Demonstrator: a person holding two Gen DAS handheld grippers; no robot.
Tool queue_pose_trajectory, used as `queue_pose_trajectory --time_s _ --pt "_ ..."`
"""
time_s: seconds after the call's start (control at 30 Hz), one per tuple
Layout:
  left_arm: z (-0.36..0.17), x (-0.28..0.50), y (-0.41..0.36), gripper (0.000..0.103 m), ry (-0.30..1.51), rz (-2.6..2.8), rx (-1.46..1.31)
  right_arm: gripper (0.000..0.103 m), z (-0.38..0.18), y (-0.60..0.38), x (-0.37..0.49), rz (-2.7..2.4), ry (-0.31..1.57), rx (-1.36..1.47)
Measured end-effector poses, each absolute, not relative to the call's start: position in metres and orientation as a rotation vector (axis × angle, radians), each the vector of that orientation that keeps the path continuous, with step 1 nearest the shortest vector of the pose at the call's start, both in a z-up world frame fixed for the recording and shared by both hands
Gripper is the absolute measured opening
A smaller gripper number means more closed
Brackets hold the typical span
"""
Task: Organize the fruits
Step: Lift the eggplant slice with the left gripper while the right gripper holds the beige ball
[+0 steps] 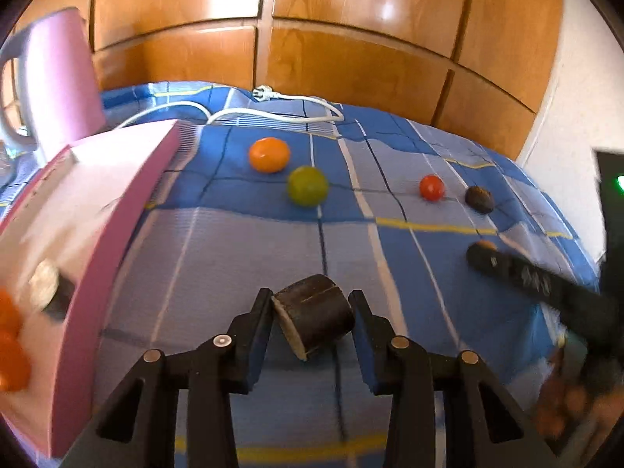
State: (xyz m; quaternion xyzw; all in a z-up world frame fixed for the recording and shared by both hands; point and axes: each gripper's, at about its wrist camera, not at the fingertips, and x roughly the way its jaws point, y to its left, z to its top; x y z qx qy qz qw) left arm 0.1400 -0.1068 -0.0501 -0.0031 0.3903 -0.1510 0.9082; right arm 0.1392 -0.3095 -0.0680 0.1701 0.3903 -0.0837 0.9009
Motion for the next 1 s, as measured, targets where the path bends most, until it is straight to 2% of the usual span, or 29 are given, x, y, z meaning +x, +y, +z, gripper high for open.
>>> queue_pose_trajectory --time_s 0.43,1.0 --pt "-0.059 0.122 -0.105 0.039 0.722 -0.286 0.049 0.026 -0.068 -0.307 0.139 -0.189 0.801 0.347" --pt "-0.058 0.114 -0.100 0.037 0.722 -0.287 0.032 0.026 -0.064 -0.281 0.133 -0.152 0.819 0.234"
